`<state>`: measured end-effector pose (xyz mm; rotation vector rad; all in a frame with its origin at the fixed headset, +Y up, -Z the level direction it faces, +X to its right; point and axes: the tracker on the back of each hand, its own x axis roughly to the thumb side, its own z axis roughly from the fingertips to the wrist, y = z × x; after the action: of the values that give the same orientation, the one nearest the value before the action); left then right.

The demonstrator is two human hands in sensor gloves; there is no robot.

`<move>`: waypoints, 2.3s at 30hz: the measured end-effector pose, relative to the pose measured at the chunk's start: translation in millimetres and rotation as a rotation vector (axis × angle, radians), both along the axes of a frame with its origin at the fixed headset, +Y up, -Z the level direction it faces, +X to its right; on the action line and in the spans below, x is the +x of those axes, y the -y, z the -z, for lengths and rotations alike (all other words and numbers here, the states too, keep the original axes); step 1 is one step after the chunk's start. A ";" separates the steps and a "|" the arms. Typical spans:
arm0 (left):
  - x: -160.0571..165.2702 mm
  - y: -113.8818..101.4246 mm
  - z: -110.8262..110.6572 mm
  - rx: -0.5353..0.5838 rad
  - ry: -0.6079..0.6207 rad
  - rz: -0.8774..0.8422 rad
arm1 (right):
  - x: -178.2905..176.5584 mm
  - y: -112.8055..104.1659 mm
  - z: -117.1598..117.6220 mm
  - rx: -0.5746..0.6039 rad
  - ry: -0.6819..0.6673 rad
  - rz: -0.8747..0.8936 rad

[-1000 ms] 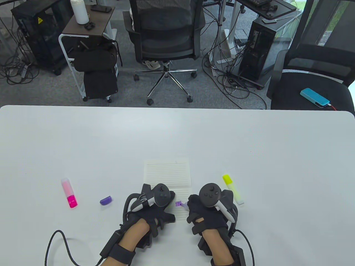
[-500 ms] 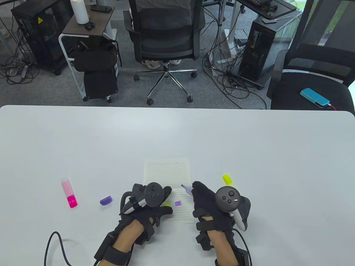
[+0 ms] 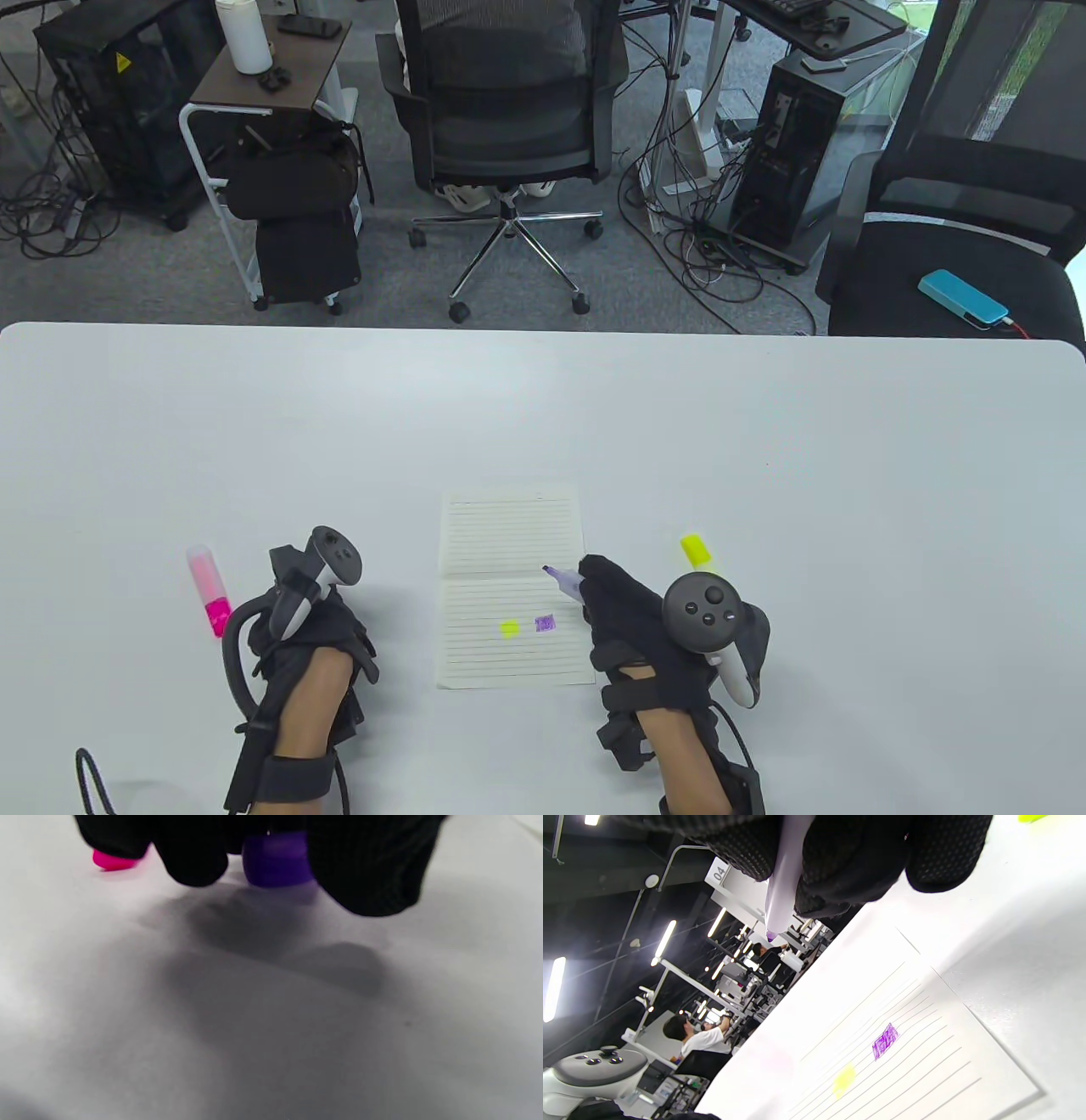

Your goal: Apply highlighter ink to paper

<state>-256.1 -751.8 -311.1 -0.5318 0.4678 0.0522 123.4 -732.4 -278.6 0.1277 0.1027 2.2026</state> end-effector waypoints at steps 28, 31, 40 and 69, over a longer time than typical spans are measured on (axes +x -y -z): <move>67.4 -17.4 -2.9 0.636 0.346 -1.274 | 3.4 -4.3 7.5 0.075 -0.264 0.238; 74.3 -5.7 -1.4 0.566 0.278 -1.543 | 4.8 -4.3 8.3 0.084 -0.293 0.268; 72.2 -7.0 -0.8 0.521 0.311 -1.623 | -0.5 -8.0 6.7 0.131 -0.356 0.291; 107.2 -17.8 -16.7 0.618 0.621 -1.062 | -39.2 0.9 1.7 0.104 -0.483 0.140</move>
<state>-148.8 -734.0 -294.4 -0.1123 -0.4778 0.9895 84.2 -733.4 -280.3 0.7032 0.2397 1.9974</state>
